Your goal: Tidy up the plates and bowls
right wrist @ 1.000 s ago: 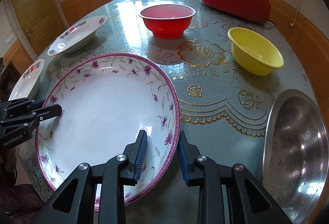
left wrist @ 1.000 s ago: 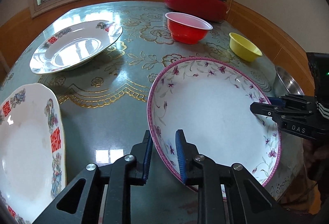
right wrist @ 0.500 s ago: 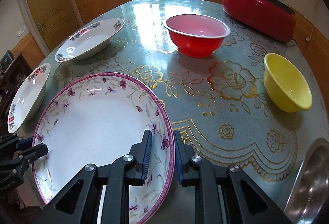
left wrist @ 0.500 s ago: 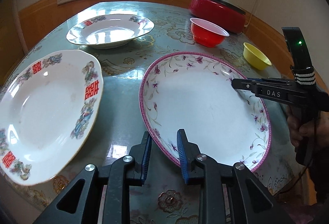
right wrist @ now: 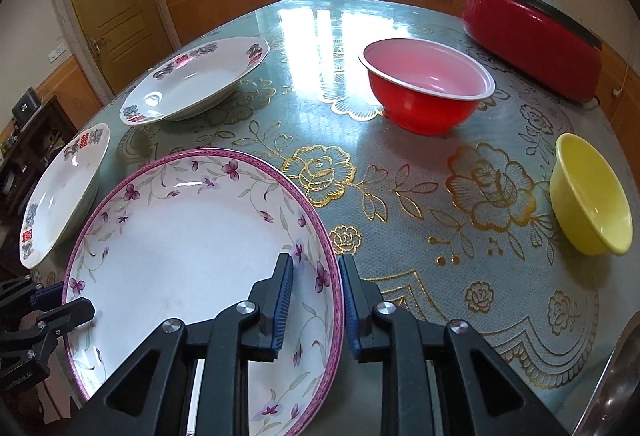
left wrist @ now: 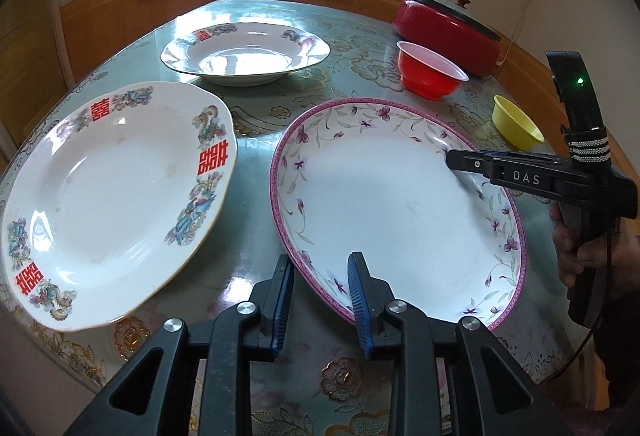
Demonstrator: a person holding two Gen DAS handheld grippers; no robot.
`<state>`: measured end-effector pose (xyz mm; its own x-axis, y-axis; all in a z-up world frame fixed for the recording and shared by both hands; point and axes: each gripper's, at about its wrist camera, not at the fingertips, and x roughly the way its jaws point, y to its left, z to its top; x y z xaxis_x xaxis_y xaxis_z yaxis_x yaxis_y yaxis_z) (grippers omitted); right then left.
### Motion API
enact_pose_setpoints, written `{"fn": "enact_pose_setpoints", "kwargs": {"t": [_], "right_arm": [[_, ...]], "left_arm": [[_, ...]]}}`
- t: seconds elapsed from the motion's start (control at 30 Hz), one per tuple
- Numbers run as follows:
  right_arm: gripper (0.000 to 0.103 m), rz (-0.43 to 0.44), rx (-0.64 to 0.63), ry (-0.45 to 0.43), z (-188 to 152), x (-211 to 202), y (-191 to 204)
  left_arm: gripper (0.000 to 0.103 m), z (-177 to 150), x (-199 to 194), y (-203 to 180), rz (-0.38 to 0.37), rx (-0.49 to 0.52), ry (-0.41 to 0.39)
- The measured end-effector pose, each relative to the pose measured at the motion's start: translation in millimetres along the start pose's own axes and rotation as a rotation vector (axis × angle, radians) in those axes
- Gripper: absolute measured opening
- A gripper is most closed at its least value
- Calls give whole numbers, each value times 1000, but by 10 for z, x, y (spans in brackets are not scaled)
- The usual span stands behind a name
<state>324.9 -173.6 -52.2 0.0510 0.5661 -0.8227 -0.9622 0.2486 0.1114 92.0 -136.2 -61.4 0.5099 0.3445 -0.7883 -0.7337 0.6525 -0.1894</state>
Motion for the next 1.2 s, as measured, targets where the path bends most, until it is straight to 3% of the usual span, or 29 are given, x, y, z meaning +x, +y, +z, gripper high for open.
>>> {"fn": "enact_pose_setpoints", "kwargs": {"t": [0.13, 0.33, 0.37, 0.43, 0.57, 0.7, 0.8, 0.9, 1.03, 1.2], "right_arm": [[29, -7, 11, -2, -16, -4, -5], [30, 6, 76, 4, -102, -68, -103], [29, 3, 77, -8, -136, -89, -111], [18, 13, 74, -22, -159, -102, -99], [19, -23, 88, -32, -103, -75, -76], [19, -53, 93, -34, -98, -80, -45], [25, -71, 116, -27, -86, -81, -76], [31, -77, 154, -21, -84, -70, -103], [32, -115, 169, -22, -83, -81, -55], [34, -175, 178, -134, -11, -340, 96]], "left_arm": [[33, -10, -21, -28, 12, 12, -12], [31, -3, 4, -124, 67, 61, -25], [30, 8, 17, -127, 76, 64, -26], [26, 67, 64, -122, 106, 57, -23], [27, 135, 124, -124, 130, 65, -14], [28, 118, 41, -97, 114, 79, -29], [39, 90, -75, -49, 107, 82, -53], [39, 41, -187, 54, 90, 68, -74], [39, 12, -343, 235, 51, 36, -103], [39, 68, -560, 478, -2, 3, -142]]}}
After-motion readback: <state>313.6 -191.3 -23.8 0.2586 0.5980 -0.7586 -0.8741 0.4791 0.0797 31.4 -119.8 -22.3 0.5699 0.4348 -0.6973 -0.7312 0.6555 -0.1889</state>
